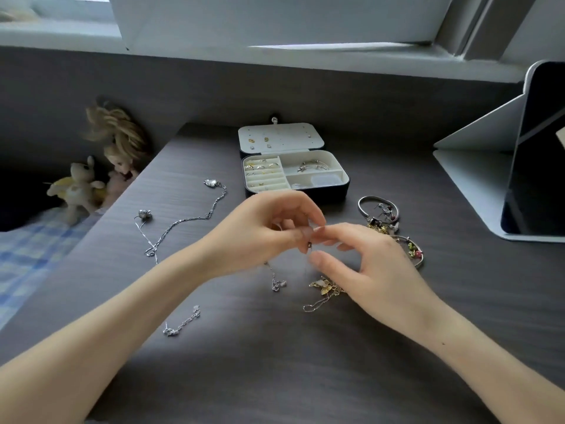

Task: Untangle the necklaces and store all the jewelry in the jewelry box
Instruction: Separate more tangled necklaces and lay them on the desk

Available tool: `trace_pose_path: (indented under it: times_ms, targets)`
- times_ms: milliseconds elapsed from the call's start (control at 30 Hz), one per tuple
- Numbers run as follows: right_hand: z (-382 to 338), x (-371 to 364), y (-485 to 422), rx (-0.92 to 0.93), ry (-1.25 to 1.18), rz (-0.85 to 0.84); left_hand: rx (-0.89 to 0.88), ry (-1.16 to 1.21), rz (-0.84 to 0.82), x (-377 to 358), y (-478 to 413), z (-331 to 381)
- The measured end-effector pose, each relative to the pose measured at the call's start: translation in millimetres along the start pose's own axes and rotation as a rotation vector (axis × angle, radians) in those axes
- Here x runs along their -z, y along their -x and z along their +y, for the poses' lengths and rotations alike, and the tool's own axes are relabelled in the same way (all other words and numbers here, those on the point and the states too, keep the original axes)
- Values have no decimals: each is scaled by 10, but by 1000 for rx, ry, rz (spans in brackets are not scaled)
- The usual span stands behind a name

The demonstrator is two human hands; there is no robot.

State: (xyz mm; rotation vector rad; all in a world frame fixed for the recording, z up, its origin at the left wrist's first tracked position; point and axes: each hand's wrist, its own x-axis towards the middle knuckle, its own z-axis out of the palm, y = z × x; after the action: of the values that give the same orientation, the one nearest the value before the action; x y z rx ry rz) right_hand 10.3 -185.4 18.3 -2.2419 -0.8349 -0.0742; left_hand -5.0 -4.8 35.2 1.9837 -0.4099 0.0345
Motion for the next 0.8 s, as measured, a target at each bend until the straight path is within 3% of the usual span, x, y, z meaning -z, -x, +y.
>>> trace_pose_path:
  times_ms: [100,267,367,500,633,800]
  targets:
    - [-81,9,-59,-23,-166,11,28,127,19,68,45,105]
    - [-249,227,-147,-120,-590,35,127,123,14,382,259,147]
    - [-222,298,-262,-192,-627,148,237,88,105,660,401,94]
    - [-103,220,-358,-310,-330,181,369,18,179,898,556,1]
    - [-31,60,-293,-261,52,28,458,-341,164,934,524,-172]
    - [89,-42,-322,-155,376,-23,482,-758,25,806,344,-243]
